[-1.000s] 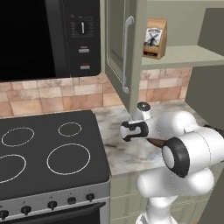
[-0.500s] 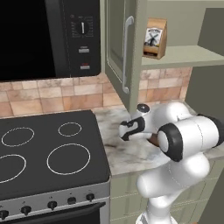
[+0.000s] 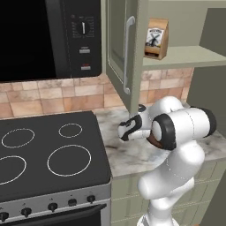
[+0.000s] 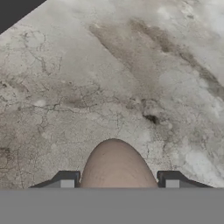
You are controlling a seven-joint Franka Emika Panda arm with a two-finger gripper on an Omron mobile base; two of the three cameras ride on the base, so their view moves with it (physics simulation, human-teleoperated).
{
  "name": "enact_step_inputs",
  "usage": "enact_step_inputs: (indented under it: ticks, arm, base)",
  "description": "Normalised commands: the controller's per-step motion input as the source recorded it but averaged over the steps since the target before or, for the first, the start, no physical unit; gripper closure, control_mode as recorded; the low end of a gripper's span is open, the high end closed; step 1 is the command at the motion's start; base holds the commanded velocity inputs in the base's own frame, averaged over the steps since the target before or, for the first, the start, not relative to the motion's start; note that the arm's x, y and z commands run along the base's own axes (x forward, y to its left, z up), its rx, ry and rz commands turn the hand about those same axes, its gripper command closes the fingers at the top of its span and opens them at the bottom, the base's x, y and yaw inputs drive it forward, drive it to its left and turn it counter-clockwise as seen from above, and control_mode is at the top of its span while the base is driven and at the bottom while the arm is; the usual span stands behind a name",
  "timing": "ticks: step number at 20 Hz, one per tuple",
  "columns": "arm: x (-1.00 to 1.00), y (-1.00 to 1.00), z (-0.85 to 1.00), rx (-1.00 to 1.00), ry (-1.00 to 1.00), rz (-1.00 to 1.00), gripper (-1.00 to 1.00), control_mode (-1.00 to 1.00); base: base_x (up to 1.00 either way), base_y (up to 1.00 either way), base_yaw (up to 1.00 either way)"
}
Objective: Pick the egg and butter from the fridge and place them by the bowl for mixing.
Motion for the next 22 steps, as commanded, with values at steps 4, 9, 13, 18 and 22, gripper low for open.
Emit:
enact_step_inputs:
  ticks: [4, 9, 13, 18, 22]
  arm:
    - [0.19, 0.02, -0.13, -0.01, 0.1, 0.02, 1.0, -1.0]
    - [0.07, 0.03, -0.17, -0.01, 0.01, 0.05, 1.0, -1.0]
    - [0.02, 0.02, -0.14, -0.01, 0.0, 0.07, -1.0, -1.0]
    - [-0.02, -0.02, 0.12, 0.0, 0.0, 0.04, -1.0, -1.0]
    - [-0.05, 0.0, 0.24, 0.0, 0.0, 0.0, -1.0, -1.0]
  base:
    - [0.0, 0.0, 0.0]
    - [0.0, 0.0, 0.0]
    - [0.0, 0.0, 0.0]
    - [0.0, 0.0, 0.0]
    - [0.0, 0.0, 0.0]
